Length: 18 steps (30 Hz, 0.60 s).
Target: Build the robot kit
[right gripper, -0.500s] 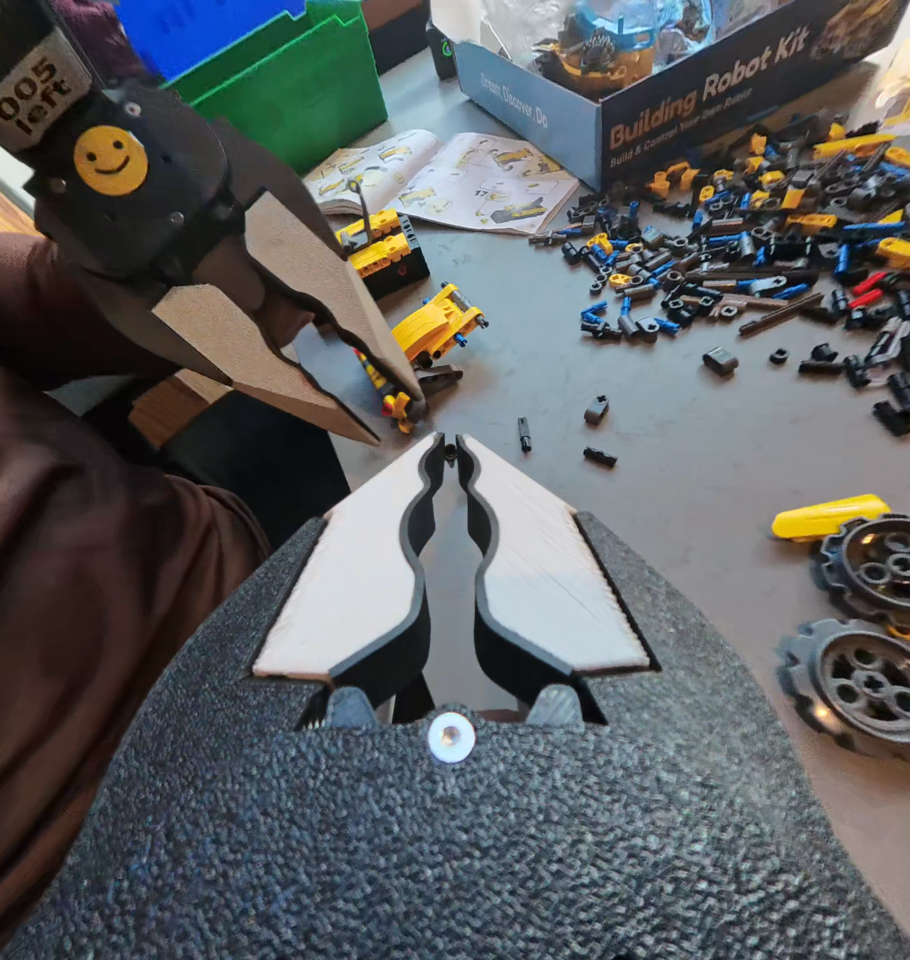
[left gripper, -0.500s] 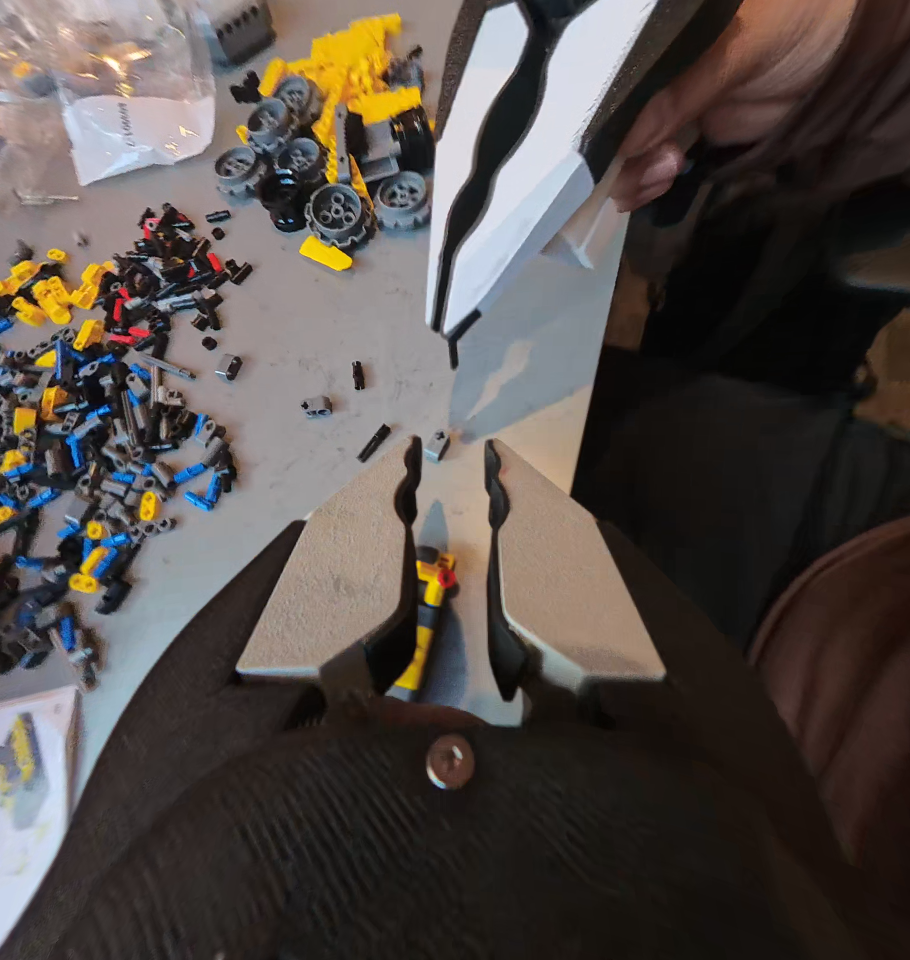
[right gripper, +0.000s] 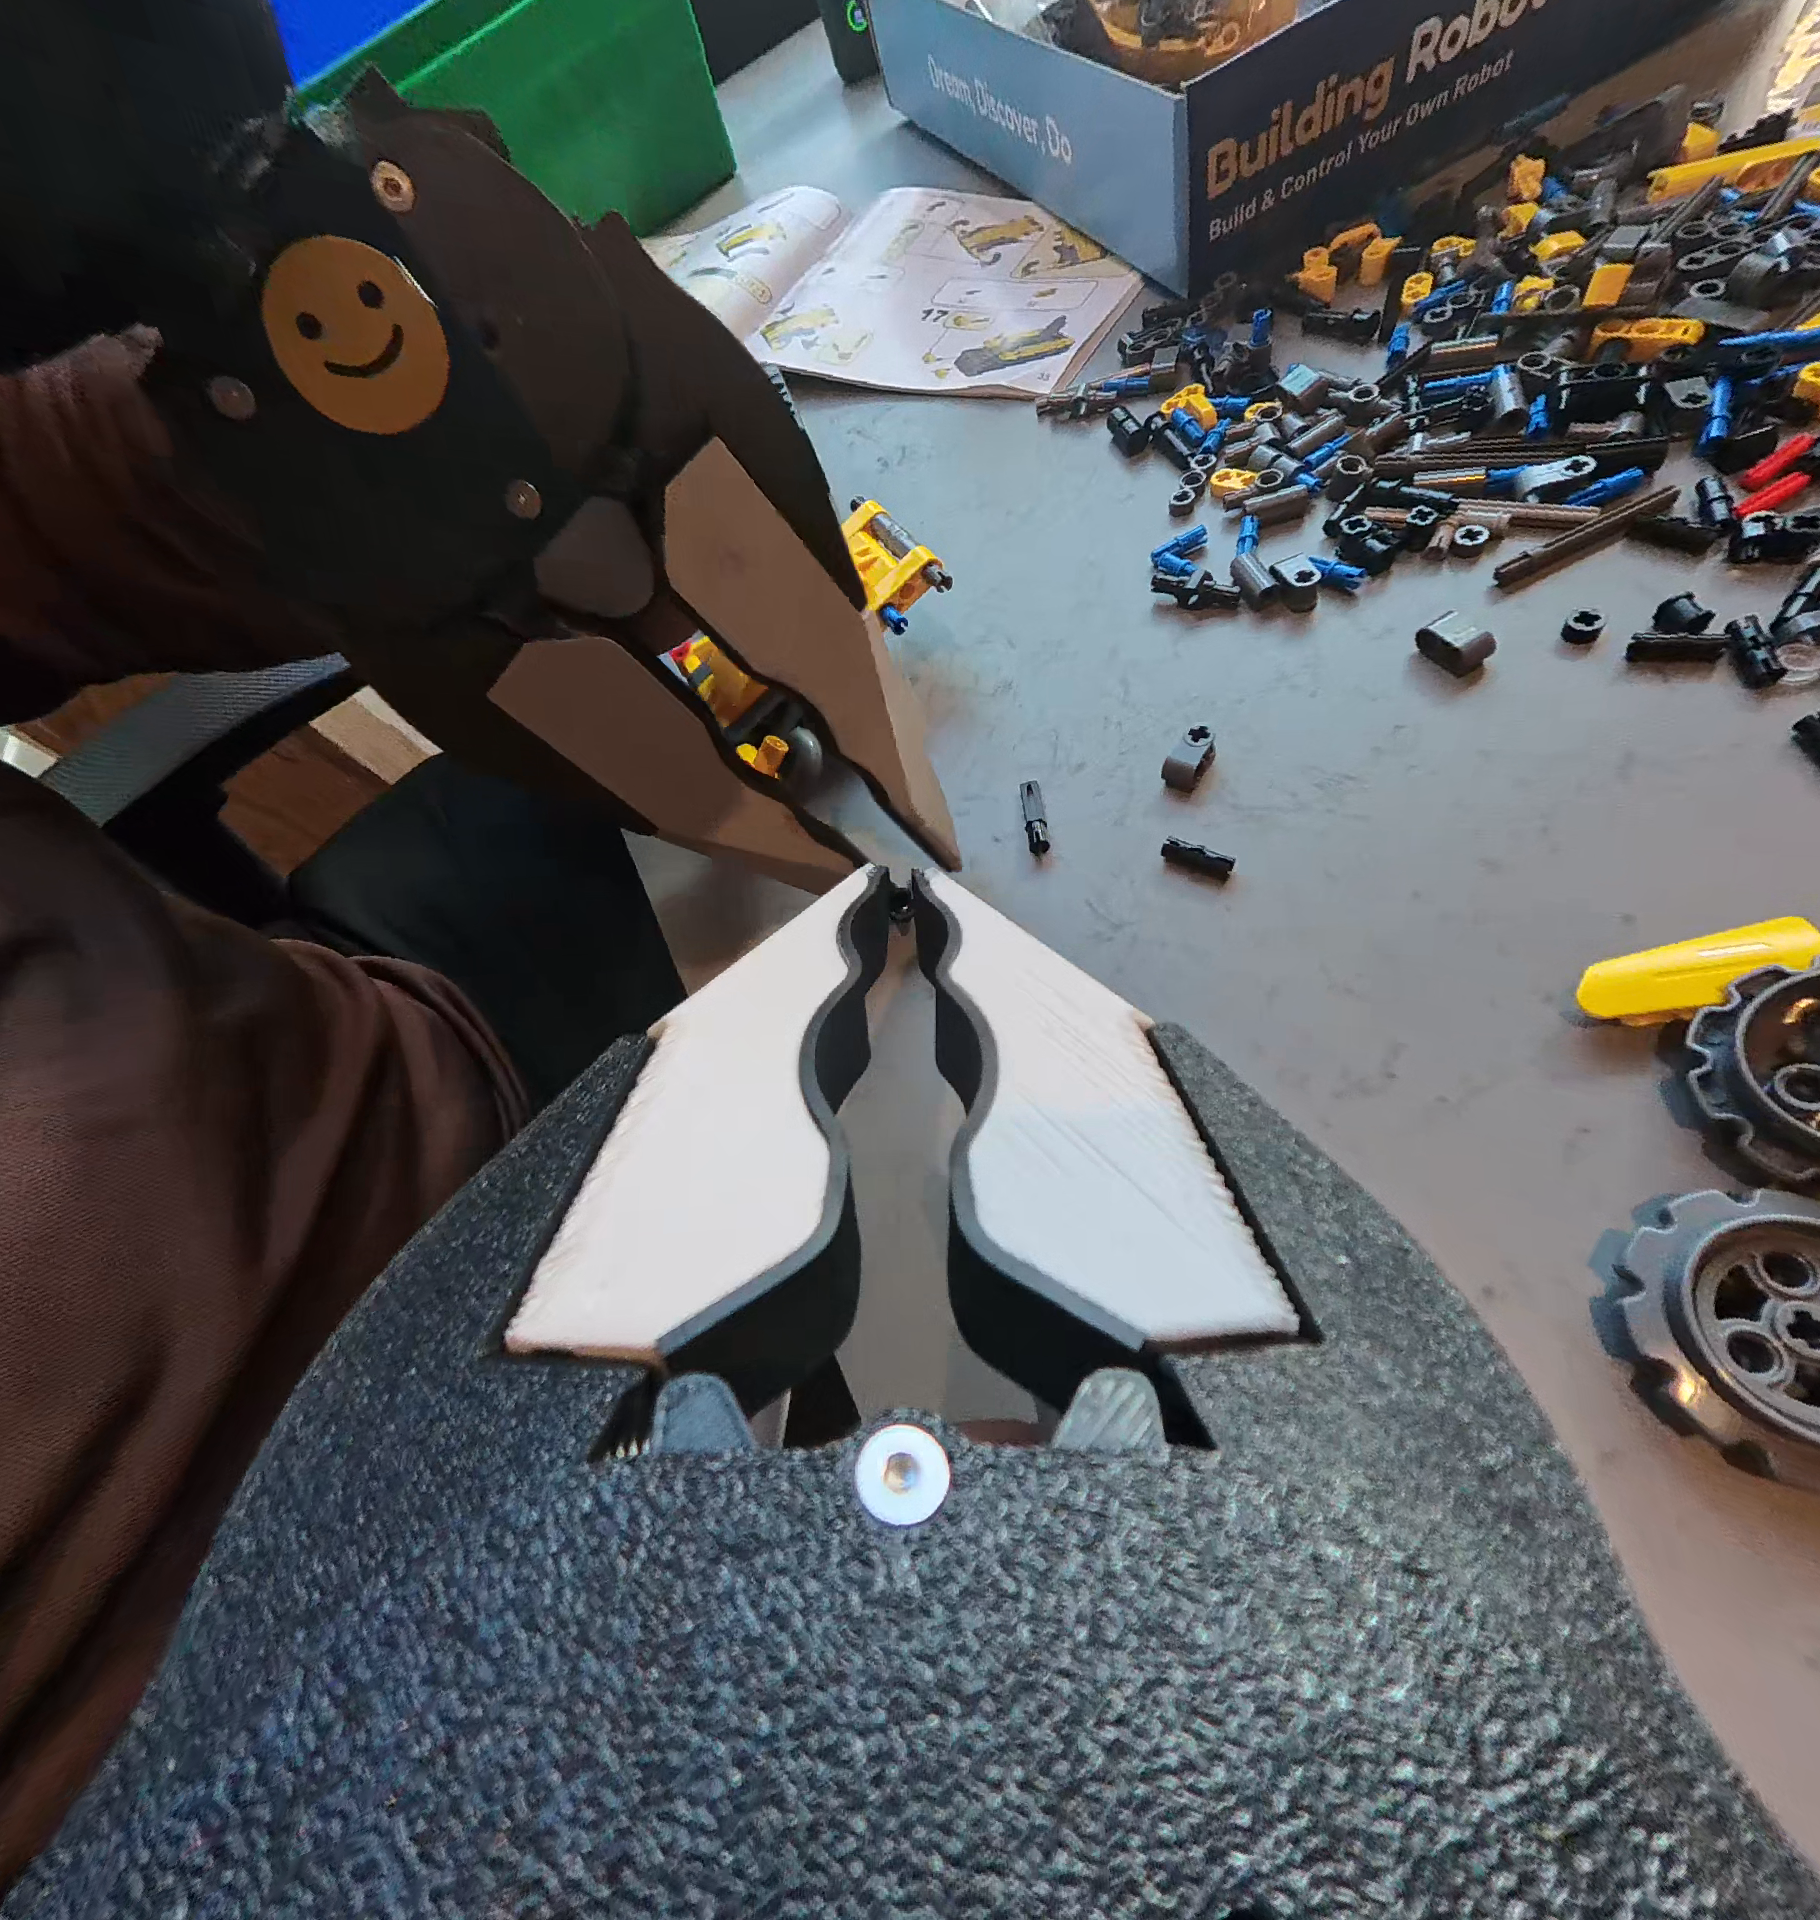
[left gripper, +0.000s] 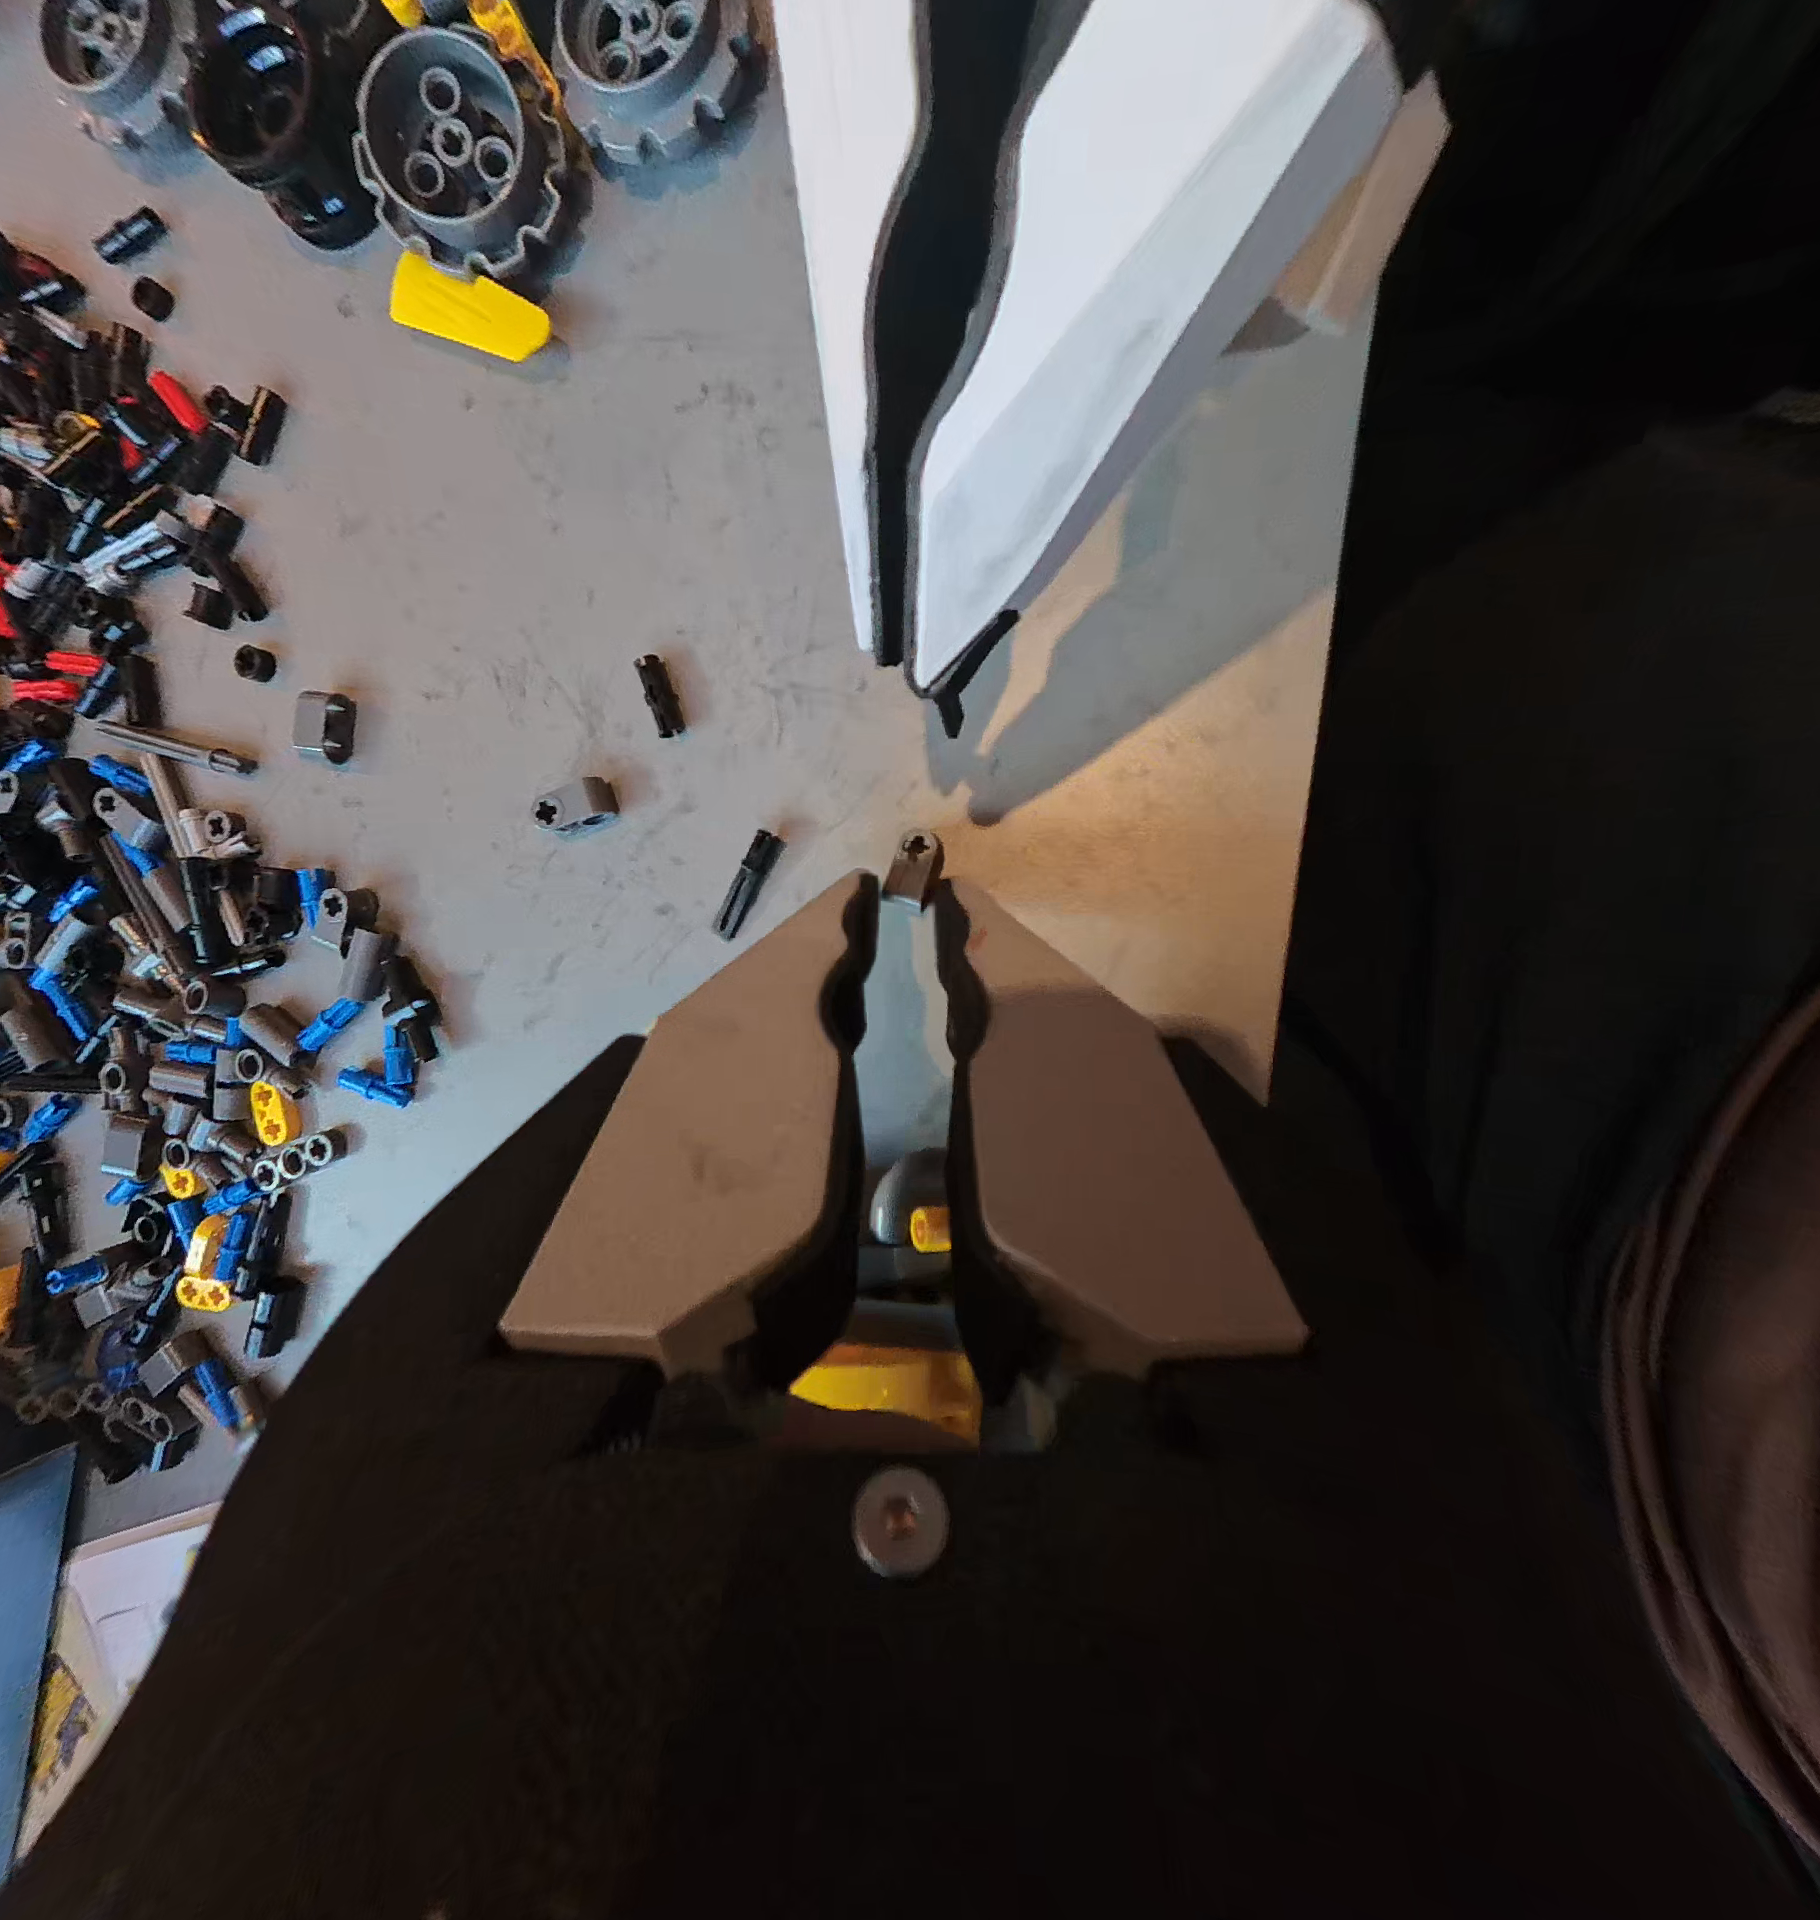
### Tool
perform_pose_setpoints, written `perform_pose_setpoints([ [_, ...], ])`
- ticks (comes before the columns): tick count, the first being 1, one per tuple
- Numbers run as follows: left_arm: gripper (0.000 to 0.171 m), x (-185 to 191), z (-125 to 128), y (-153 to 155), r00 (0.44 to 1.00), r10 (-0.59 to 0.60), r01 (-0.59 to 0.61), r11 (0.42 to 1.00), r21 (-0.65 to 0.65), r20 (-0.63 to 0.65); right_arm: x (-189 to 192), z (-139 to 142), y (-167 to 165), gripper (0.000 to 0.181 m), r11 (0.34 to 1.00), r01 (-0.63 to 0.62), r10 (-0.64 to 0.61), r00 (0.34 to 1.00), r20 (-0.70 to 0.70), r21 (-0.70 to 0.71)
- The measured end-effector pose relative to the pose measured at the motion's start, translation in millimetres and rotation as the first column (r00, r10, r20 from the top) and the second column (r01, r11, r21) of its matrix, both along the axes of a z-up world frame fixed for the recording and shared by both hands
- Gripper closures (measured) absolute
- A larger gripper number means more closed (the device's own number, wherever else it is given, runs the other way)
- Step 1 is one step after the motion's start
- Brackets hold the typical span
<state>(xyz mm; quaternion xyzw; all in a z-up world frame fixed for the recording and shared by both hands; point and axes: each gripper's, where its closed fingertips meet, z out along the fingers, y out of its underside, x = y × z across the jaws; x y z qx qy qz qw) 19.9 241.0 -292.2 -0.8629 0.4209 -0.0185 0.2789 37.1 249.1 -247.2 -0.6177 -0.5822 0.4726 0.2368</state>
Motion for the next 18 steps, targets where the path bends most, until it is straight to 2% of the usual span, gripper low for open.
perform_pose_setpoints([
  [5, 0.166, 2.3, -0.2, -1.0, 1.0, 0.009, -0.008, 1.0, 0.023, -0.012, 4.5, 2.6, 1.4, 0.181, 1.0, -0.004, 0.004, 1.0, -0.009, 0.007],
  [10, 0.166, 18.0, 0.0, -17.0, 1.0, -0.006, 0.006, 0.999, 0.035, 0.003, 14.9, 7.0, -0.8, 0.181, 1.0, -0.013, 0.014, 0.999, -0.041, 0.011],
  [18, 0.166, 40.9, 0.2, -32.2, 0.994, -0.03, 0.026, 0.999, 0.04, 0.102, 20.0, 4.7, -19.4, 0.18, 0.994, -0.105, 0.105, 0.993, -0.048, 0.003],
])
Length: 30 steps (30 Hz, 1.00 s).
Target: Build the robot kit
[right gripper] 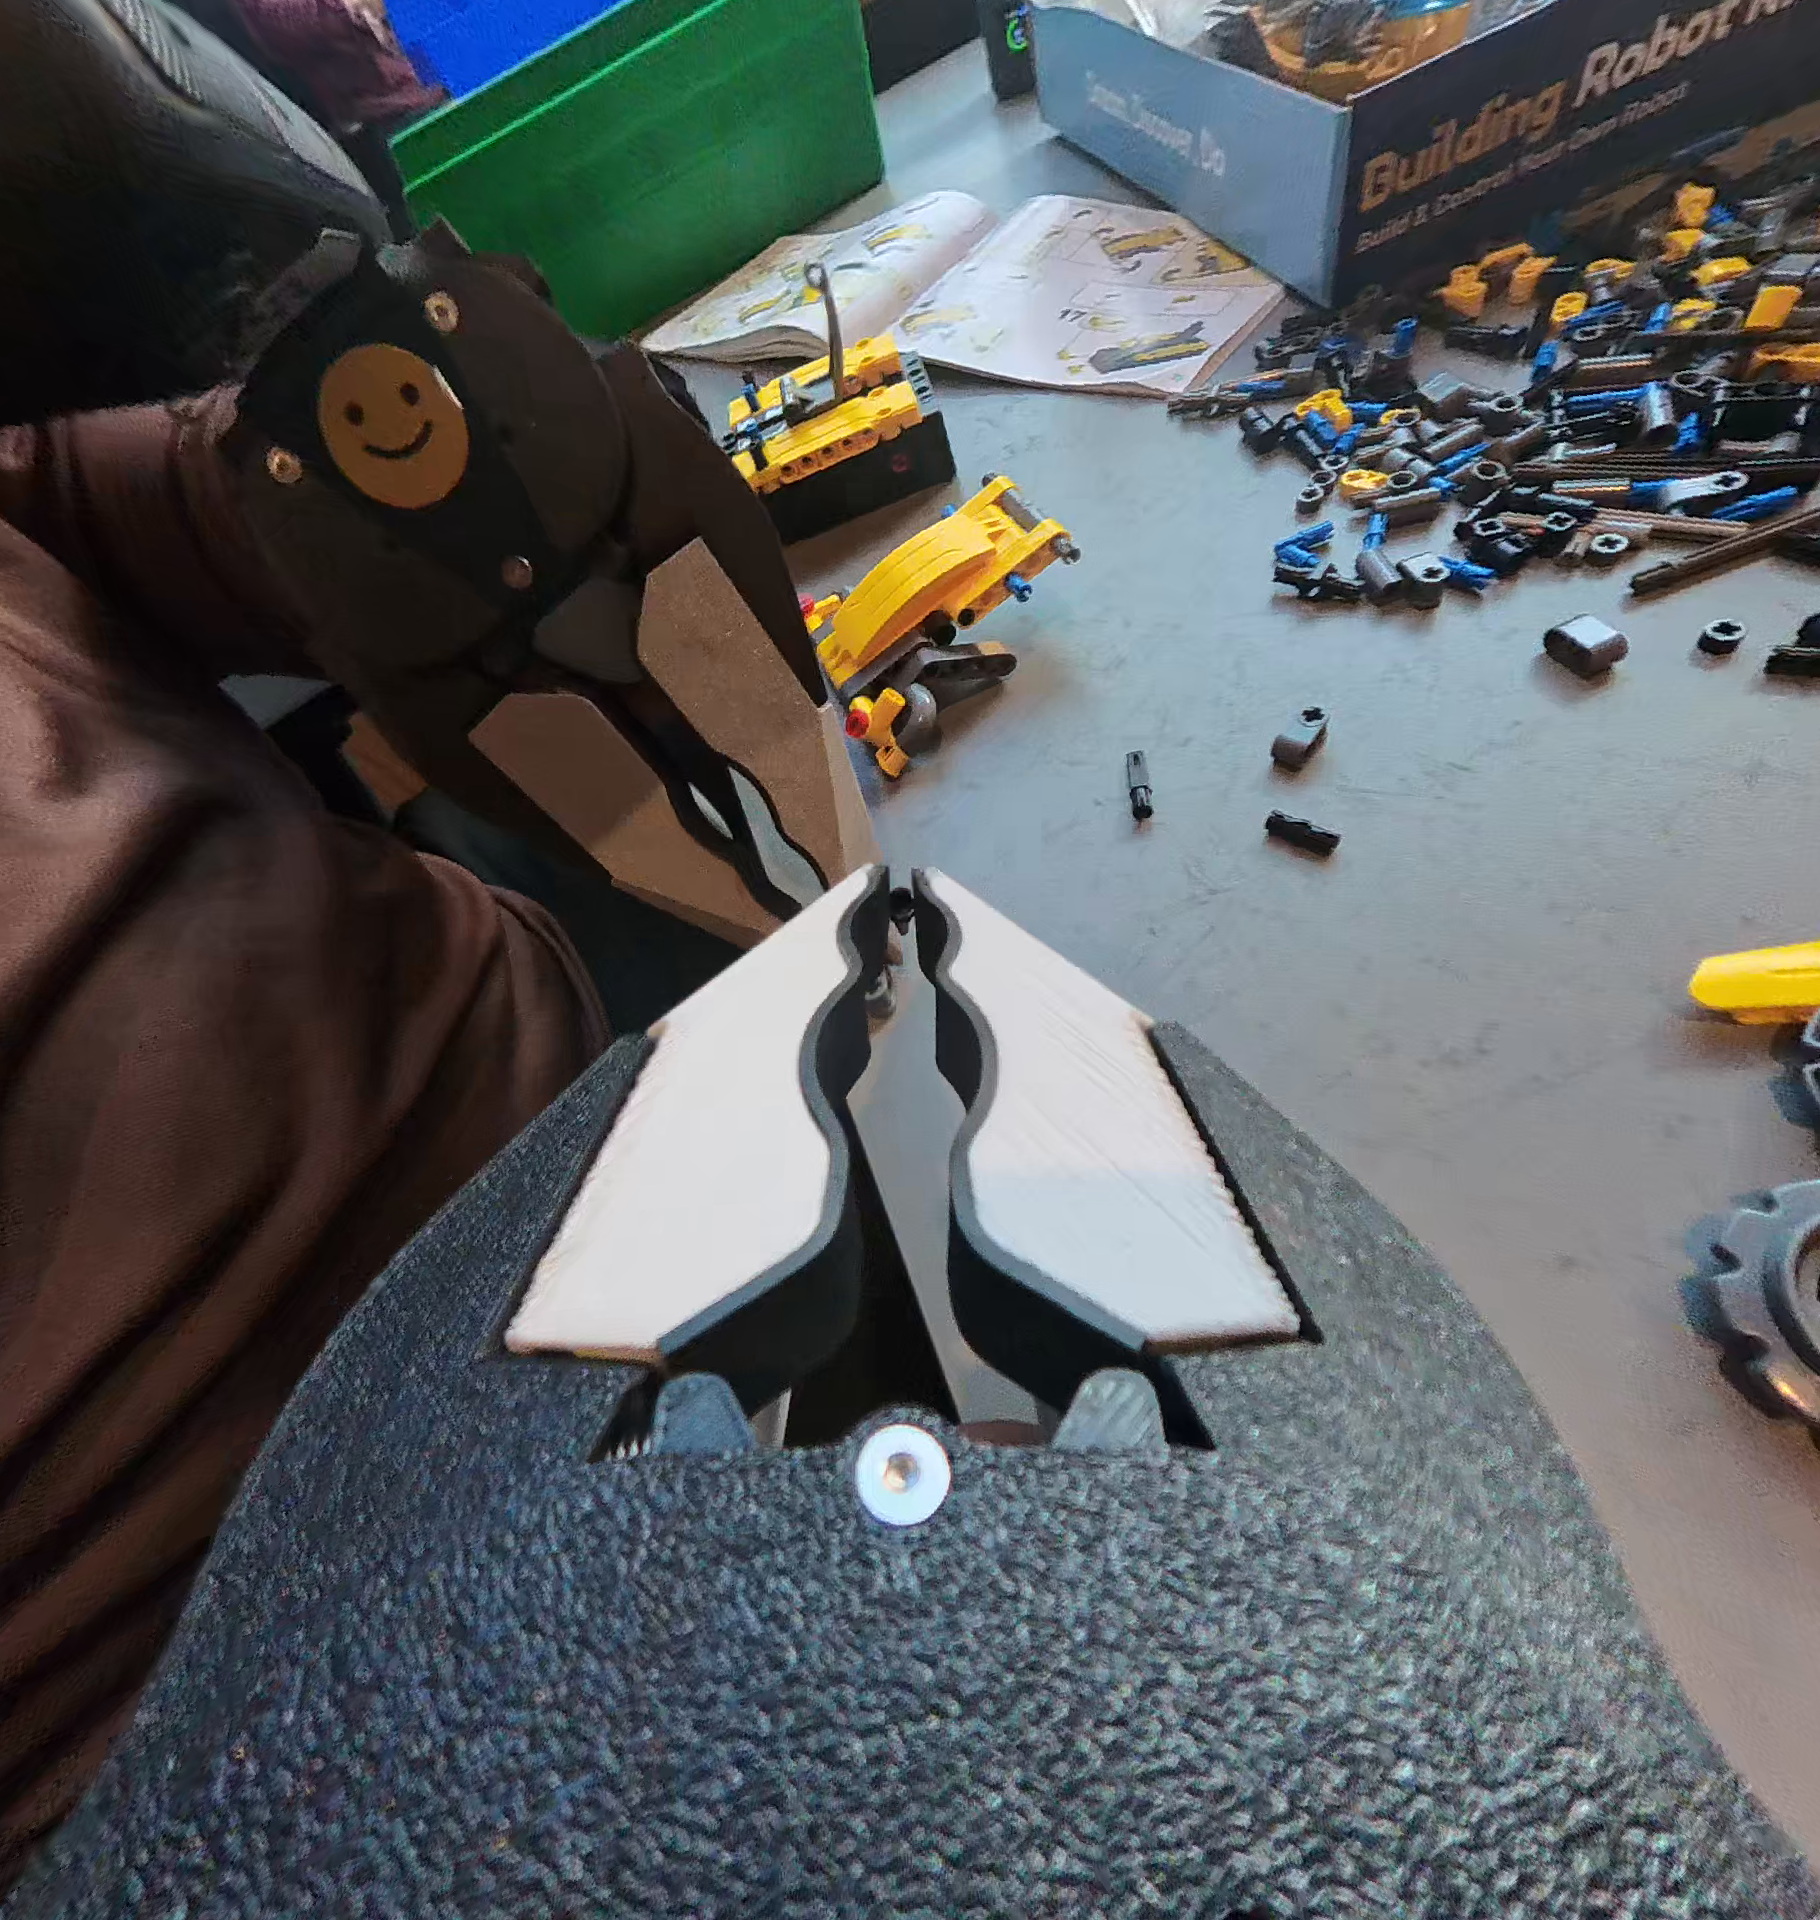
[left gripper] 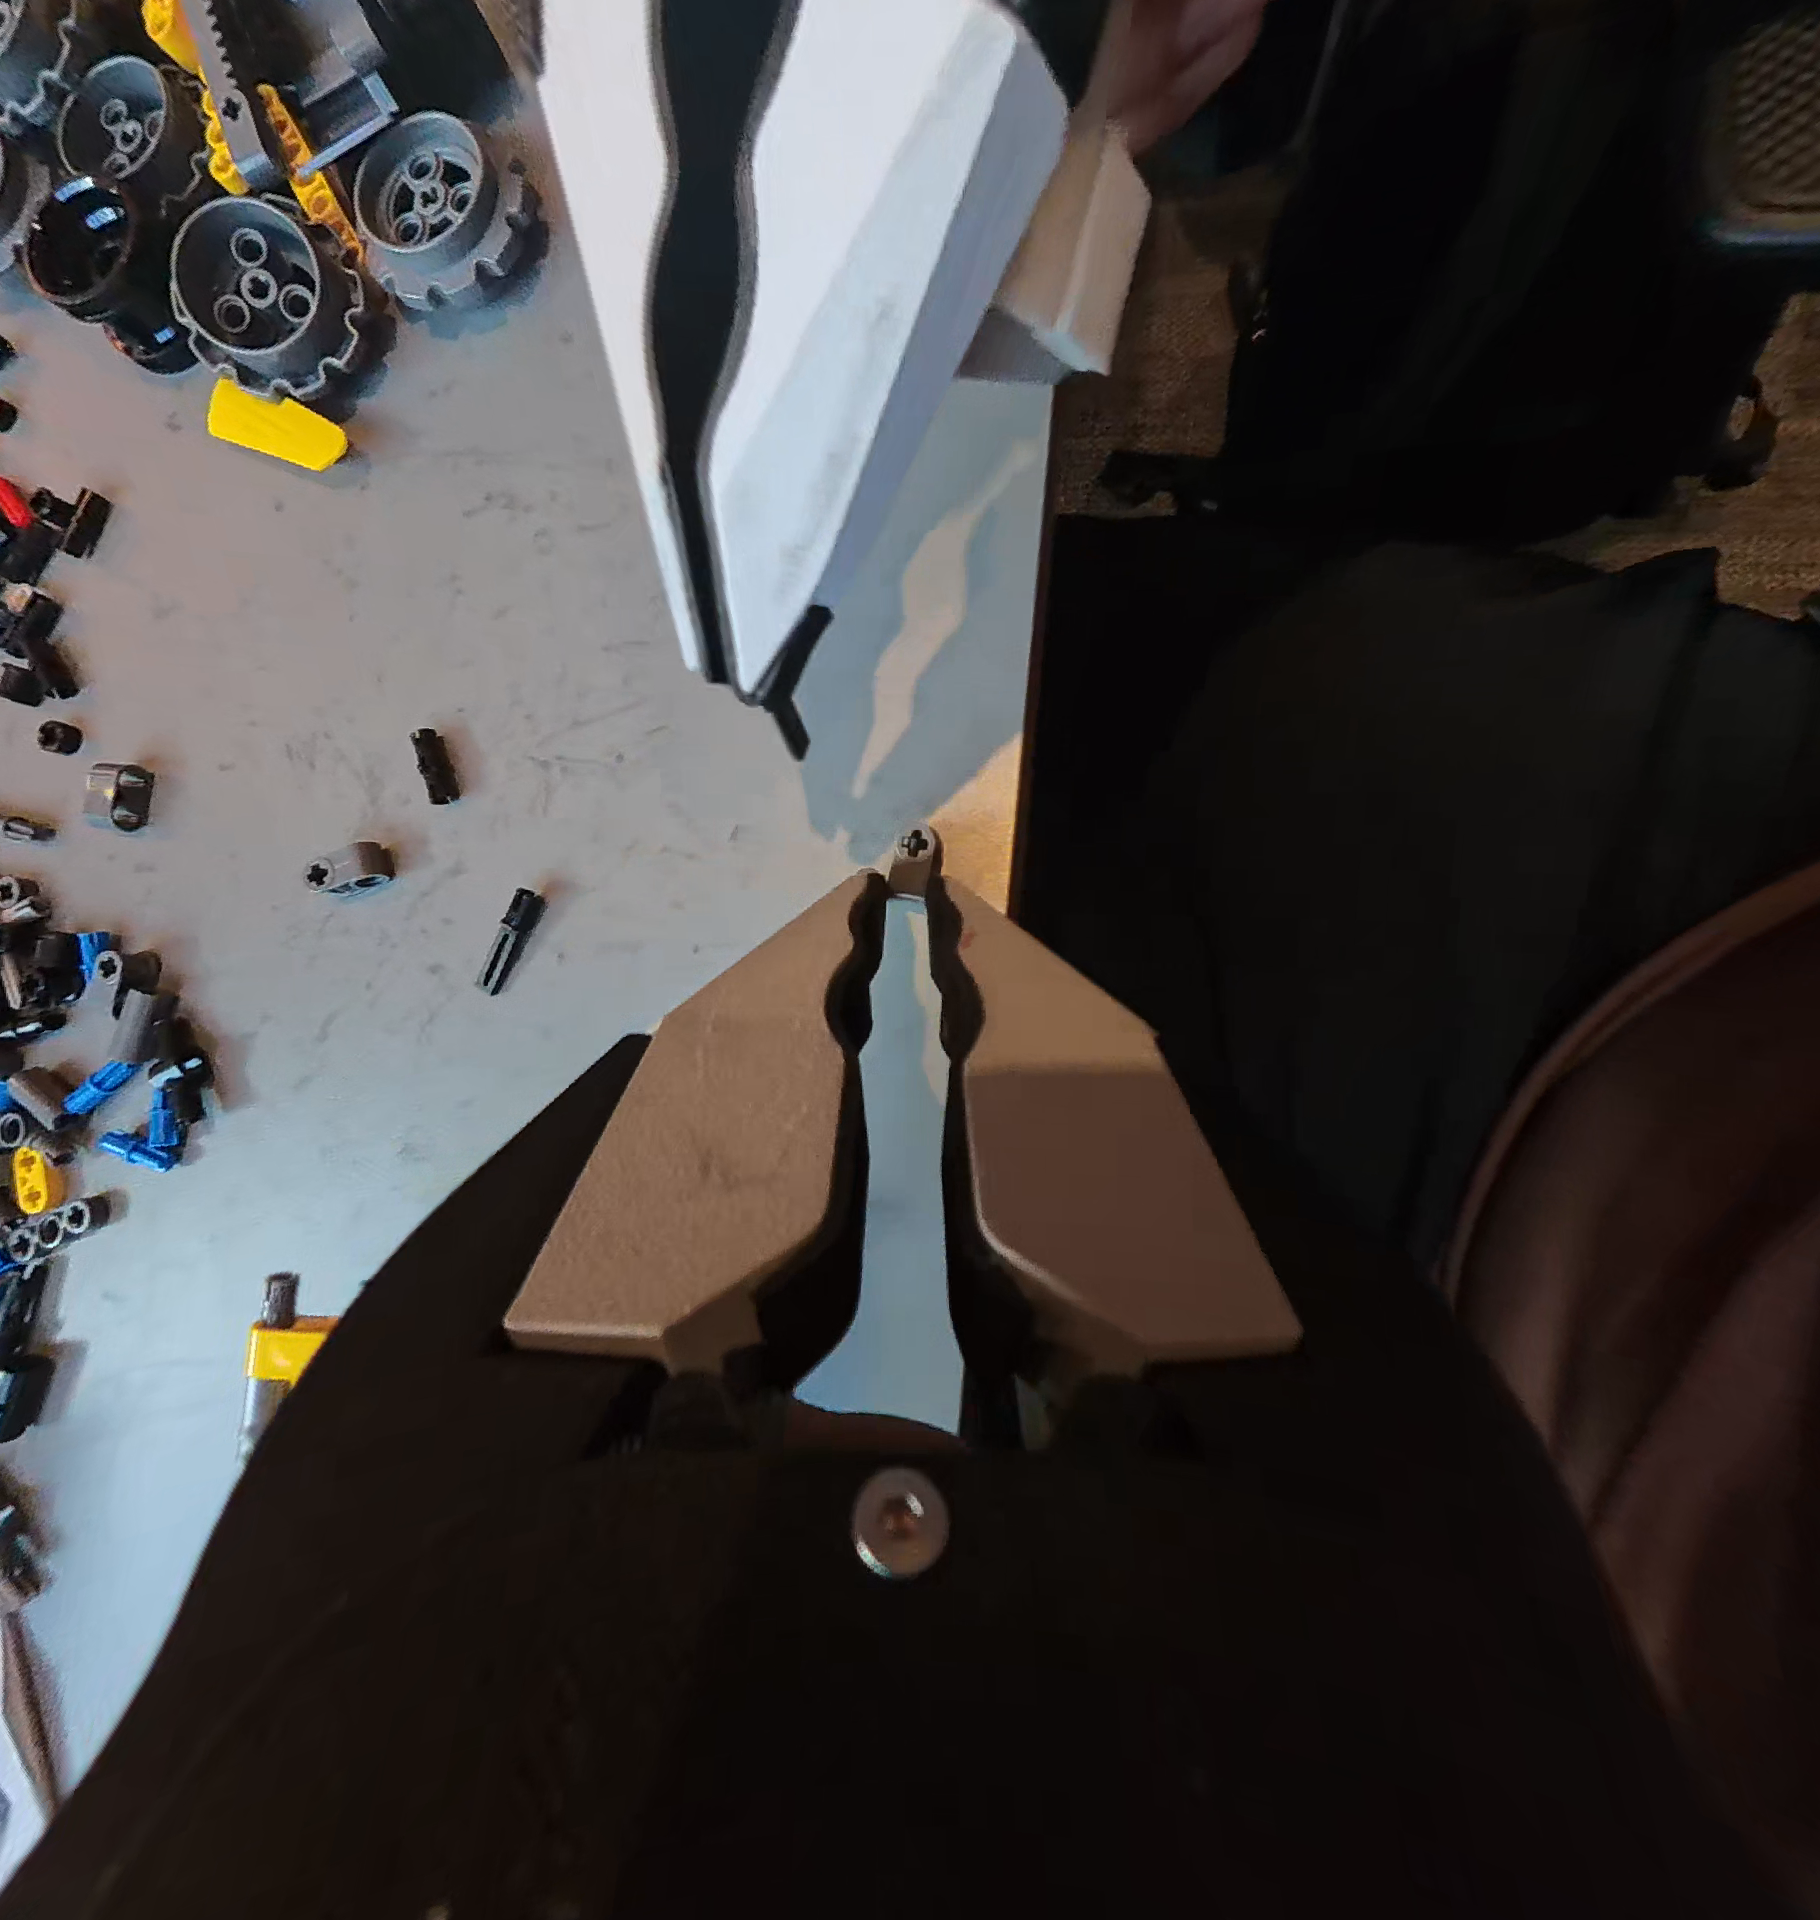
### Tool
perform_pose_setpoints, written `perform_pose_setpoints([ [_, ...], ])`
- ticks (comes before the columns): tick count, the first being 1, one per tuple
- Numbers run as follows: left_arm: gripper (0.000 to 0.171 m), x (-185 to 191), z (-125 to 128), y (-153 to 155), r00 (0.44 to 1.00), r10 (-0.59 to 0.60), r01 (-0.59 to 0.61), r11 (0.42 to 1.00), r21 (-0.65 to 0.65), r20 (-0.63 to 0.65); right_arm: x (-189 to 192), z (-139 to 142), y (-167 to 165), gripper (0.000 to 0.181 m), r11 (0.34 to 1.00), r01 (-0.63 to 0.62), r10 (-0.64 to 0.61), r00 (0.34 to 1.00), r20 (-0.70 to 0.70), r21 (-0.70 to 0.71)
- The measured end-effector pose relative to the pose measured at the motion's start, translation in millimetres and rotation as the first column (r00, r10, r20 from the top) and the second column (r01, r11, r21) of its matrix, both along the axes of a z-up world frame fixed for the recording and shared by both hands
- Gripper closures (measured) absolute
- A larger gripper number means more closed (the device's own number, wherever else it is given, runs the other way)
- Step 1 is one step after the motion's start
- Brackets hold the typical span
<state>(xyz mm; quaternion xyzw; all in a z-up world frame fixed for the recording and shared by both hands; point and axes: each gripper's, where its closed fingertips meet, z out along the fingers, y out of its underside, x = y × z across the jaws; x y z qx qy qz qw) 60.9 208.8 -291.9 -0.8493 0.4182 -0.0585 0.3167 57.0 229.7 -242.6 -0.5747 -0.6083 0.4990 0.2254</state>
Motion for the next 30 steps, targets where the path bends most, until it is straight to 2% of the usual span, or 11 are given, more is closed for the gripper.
perform_pose_setpoints([
  [13, 0.166, 6.0, 0.2, 2.8, 0.996, 0.031, -0.033, 0.999, 0.02, 0.087, 6.7, -18.9, -12.5, 0.18, 0.994, -0.058, 0.053, 0.997, 0.056, 0.088],
  [30, 0.166, 6.3, 0.5, 3.7, 0.996, 0.014, -0.017, 0.999, 0.035, 0.083, 5.9, -26.8, -16.6, 0.18, 0.957, -0.127, 0.082, 0.98, 0.179, 0.262],
])
